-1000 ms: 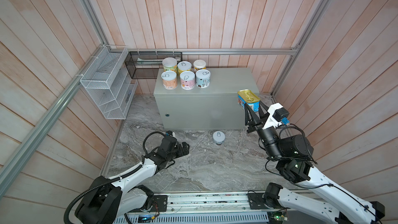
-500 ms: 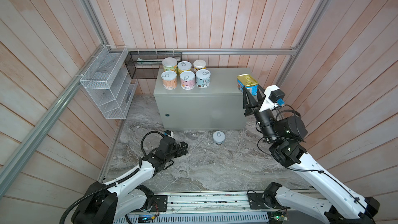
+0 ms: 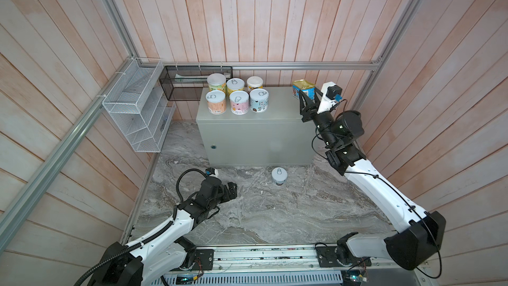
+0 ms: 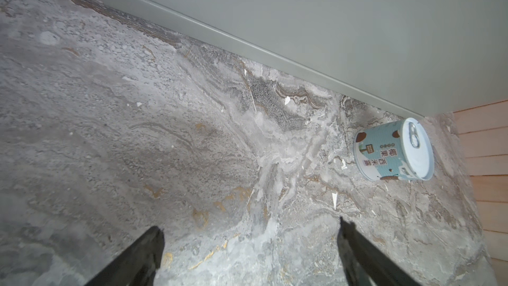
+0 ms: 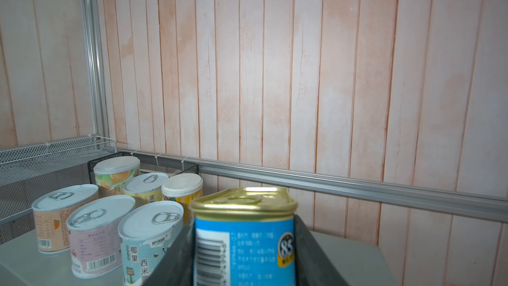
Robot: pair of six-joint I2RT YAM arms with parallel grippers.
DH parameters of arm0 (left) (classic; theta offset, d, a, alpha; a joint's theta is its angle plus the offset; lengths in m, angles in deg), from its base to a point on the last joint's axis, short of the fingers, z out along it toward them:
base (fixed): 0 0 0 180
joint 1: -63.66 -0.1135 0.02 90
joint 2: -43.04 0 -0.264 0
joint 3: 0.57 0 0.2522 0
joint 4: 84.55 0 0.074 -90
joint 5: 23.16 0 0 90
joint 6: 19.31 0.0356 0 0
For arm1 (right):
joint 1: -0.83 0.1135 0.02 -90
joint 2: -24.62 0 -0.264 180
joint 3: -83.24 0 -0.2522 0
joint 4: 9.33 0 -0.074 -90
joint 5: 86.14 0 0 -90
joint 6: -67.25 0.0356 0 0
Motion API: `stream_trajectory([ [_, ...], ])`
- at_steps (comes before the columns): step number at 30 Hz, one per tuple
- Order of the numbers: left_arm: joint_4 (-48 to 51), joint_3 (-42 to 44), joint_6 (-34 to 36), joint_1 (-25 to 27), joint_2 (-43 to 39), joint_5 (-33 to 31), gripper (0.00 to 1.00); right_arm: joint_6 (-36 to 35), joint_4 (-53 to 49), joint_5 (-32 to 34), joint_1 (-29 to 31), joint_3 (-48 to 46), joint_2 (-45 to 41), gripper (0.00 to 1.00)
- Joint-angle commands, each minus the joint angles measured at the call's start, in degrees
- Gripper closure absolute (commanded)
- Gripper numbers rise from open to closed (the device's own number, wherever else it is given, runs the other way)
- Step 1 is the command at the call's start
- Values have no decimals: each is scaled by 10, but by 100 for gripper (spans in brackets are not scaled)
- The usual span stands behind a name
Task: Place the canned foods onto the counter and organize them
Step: 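Lower the SPAM tin beside the white-lidded can on the cabinet top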
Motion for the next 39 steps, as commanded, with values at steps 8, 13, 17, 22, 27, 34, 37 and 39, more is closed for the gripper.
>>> stream_trajectory([
  [8, 33, 9, 0, -4, -22, -29, 0, 40, 102, -73, -22, 70, 105, 56],
  [13, 33, 5, 1, -4, -14, -29, 0, 45, 110, -77, -21, 91, 156, 56],
  [17, 34, 1, 1, -4, -6, -26, 0, 17, 92, -68, -5, 113, 191, 56],
  [22, 32, 4, -3, -4, -7, -26, 0, -7, 85, -54, 12, 124, 218, 54],
  [27, 30, 2, -2, -5, -7, -24, 0, 6, 82, -50, 15, 139, 242, 53],
  [34, 38, 1, 5, -4, -12, -24, 0, 4, 61, -33, 17, 181, 273, 42],
  [37, 38, 4, 4, -4, -17, -25, 0, 8, 69, -49, 16, 166, 262, 21],
  [39, 34, 5, 10, -4, -19, -19, 0, 6, 86, -47, 16, 141, 242, 16],
])
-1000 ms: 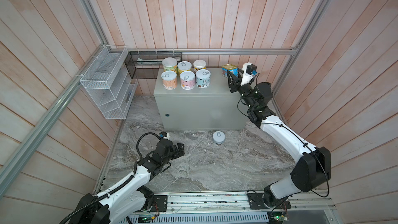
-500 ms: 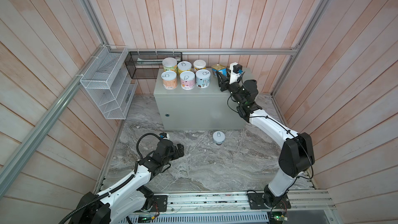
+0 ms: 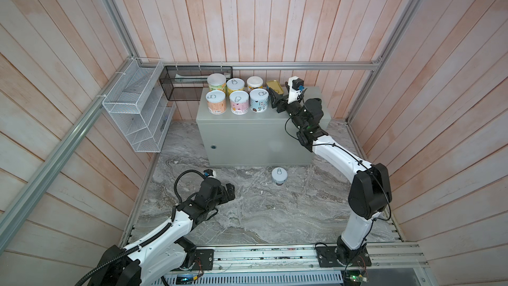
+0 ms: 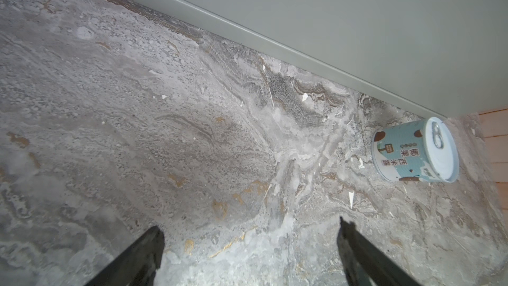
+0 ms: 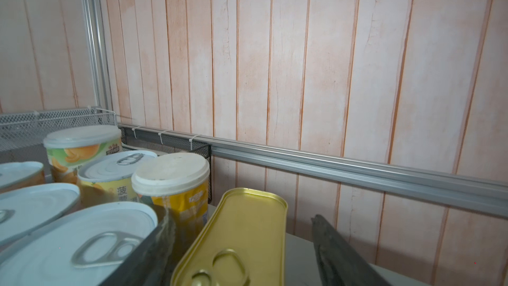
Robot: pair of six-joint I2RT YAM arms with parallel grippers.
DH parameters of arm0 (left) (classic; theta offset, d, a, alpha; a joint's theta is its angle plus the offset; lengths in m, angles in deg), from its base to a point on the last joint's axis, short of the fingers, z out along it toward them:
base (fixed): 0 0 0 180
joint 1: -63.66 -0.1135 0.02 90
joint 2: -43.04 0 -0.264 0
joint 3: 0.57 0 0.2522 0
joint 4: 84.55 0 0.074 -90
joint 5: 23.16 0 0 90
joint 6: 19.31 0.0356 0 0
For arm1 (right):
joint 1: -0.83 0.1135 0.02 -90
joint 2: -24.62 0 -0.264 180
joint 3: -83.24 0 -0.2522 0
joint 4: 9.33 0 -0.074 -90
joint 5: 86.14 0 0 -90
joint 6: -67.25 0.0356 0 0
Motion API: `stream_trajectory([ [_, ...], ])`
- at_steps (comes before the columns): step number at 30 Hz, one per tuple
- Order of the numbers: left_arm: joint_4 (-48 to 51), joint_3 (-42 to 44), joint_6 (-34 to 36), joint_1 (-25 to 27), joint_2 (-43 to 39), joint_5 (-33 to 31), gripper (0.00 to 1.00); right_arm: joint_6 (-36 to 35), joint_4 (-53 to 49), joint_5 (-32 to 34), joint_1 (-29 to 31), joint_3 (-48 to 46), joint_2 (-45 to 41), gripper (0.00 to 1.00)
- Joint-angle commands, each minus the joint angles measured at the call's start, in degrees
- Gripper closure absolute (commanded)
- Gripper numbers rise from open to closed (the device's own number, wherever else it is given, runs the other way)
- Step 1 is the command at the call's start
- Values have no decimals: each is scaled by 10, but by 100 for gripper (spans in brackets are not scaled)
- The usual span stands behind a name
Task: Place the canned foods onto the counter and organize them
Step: 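Lower the SPAM tin beside the white-lidded can on the cabinet top, then open the right gripper and withdraw it down toward the floor can, then reach the left gripper over the white-lidded floor can and grasp it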
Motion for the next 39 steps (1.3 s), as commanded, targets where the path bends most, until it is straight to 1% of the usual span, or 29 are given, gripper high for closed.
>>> stream_trajectory([
  [1, -7, 5, 22, -3, -10, 8, 0, -2, 19, 5, 3, -37, -29, 15],
  [4, -33, 9, 62, -1, -15, 45, 0, -10, 29, 31, 3, -89, -76, 14],
  [8, -61, 23, 69, 2, -38, 43, 0, -8, 36, 37, 4, -172, -161, 13],
  [10, -73, 27, 69, 5, -46, 43, 0, -6, 23, 31, 5, -207, -209, 12],
  [12, -84, 30, 69, 11, -50, 46, 0, -10, 2, 6, 4, -244, -260, 11],
  [14, -106, 36, 65, 25, -51, 43, 0, -27, -14, -25, 3, -292, -320, 7],
  [17, -144, 40, 66, 58, -41, 26, 0, -24, -73, -34, -1, -347, -405, 4],
  [20, -172, 26, 77, 84, -10, 14, 0, 4, -122, -30, -2, -418, -494, 4],
  [23, -196, -5, 85, 95, 36, 25, 0, 15, -164, -44, -2, -502, -589, 3],
  [25, -209, -26, 95, 108, 68, 31, 0, 33, -201, -34, -2, -546, -644, 2],
  [28, -218, -60, 111, 137, 115, 28, 0, 81, -251, -13, -3, -603, -714, 2],
  [30, -226, -82, 113, 148, 148, 39, 0, 111, -259, -10, -3, -652, -766, 2],
  [34, -240, -119, 113, 158, 202, 65, 0, 177, -236, 16, -3, -747, -862, 2],
  [36, -254, -132, 115, 167, 225, 72, 0, 192, -245, 15, -3, -772, -903, 2],
  [39, -257, -159, 124, 183, 264, 66, 0, 204, -278, 23, -3, -784, -940, 2],
])
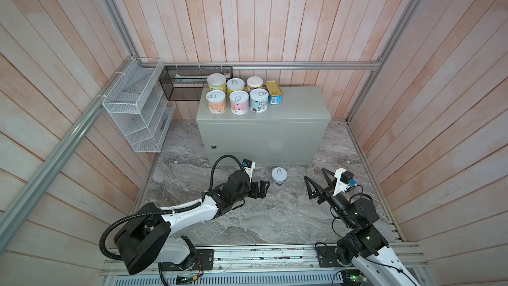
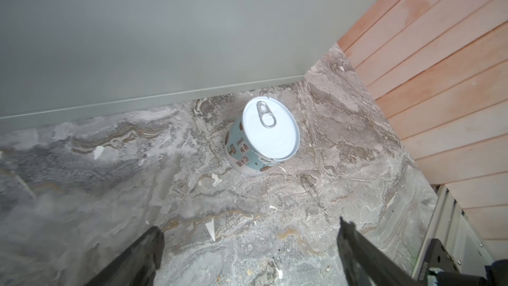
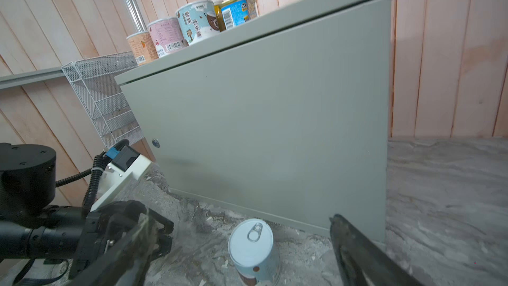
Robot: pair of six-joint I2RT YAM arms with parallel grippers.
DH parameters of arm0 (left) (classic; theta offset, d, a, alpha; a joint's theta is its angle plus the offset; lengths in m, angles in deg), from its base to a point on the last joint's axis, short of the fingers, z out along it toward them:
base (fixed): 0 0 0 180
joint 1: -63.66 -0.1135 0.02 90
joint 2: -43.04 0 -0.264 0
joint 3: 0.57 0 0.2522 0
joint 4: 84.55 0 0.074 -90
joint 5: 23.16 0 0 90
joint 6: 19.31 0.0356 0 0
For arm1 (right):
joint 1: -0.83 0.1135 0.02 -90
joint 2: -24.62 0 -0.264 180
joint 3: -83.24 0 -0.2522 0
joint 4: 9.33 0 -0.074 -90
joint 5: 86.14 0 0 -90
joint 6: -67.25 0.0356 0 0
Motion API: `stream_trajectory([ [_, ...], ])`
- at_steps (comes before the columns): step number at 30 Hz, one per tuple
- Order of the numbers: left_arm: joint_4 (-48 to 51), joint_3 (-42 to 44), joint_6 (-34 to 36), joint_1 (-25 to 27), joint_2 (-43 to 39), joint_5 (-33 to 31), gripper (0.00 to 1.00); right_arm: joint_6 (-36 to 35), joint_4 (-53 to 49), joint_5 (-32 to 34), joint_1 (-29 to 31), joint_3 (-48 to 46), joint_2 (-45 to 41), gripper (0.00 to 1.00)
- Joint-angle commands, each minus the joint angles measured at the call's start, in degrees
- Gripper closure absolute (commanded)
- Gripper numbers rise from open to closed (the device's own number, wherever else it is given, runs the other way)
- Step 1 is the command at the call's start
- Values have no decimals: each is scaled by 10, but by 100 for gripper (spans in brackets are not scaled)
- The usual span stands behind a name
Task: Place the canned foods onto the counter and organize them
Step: 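Reach the left gripper over the white-lidded floor can and grasp it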
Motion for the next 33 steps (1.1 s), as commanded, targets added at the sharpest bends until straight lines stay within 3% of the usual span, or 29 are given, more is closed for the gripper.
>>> stream_trajectory([
  [1, -20, -36, 23, 19, 39, 0, 0, 40, -32, 20, -3, -6, -37, 2],
  [6, 0, -105, 53, 51, 111, -40, 0, 45, -73, 30, -3, -17, -63, 2],
  [11, 74, -191, 39, 57, 179, -85, 0, 48, -93, 44, -3, -25, -79, 2],
  [17, 134, -266, 54, 57, 244, -85, 0, 48, -102, 69, -3, -26, -83, 3],
  [28, 204, -347, 70, 58, 313, -111, 0, 51, -117, 80, -3, -39, -98, 7],
  [33, 202, -360, 71, 58, 328, -115, 3, 54, -112, 81, -3, -43, -98, 14],
])
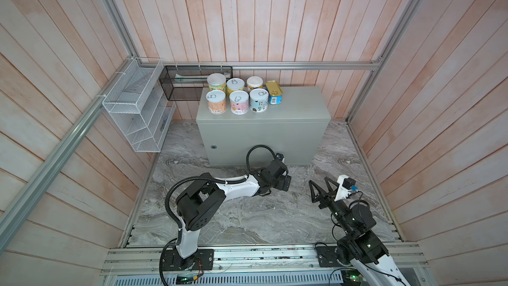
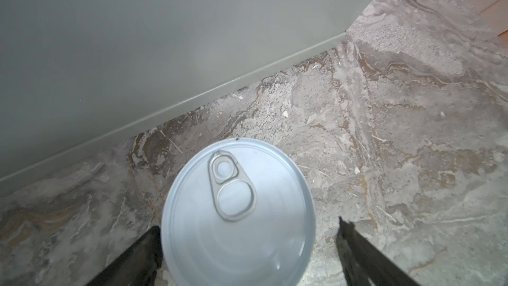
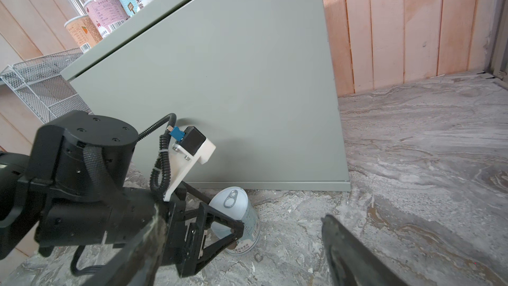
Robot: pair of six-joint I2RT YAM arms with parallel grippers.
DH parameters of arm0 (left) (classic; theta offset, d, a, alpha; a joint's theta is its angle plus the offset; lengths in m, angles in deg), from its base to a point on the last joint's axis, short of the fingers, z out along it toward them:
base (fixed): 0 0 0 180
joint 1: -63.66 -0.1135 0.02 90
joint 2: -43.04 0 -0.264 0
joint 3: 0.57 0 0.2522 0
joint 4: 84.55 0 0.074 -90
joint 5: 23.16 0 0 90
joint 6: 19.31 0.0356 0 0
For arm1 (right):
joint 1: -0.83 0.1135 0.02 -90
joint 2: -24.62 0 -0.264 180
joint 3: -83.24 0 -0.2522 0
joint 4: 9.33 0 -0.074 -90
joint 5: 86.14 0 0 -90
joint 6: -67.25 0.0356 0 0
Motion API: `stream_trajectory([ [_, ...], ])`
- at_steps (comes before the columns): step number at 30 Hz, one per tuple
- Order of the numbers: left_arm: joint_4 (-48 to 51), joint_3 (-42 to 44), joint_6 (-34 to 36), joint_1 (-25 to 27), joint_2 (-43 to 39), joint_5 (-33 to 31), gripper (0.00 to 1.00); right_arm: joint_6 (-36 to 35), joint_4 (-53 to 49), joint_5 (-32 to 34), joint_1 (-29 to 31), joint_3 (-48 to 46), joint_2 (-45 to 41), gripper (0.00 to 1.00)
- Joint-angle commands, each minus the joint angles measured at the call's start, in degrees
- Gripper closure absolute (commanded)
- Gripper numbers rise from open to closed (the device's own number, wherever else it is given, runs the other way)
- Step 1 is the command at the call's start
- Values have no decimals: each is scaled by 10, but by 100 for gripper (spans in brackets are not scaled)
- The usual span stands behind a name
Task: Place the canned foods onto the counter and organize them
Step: 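Reach the left gripper over the white-lidded floor can and grasp it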
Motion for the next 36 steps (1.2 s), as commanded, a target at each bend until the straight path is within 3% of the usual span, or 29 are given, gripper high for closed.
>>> stream_trajectory([
  [1, 15, -27, 9, 1, 22, -18, 4, 5, -2, 9, -3, -4, -6, 15],
  [4, 24, -41, 12, 1, 37, -18, 10, 4, -2, 6, -2, -3, -5, 16],
  [11, 24, -43, 12, 1, 40, -19, 35, 6, -13, 7, -3, -6, -5, 16],
  [20, 26, -23, 5, 1, 27, -14, 40, 7, -21, 3, -3, -11, -5, 16],
  [26, 28, 2, 3, -1, -14, 2, 41, 7, -3, -36, -3, -19, 1, 2],
  [28, 28, 10, -1, -2, -30, 9, 42, 7, 3, -45, -3, -18, 6, 2],
  [36, 50, 35, -40, -21, -94, 103, 43, -10, 29, -95, -3, -6, 86, 2],
])
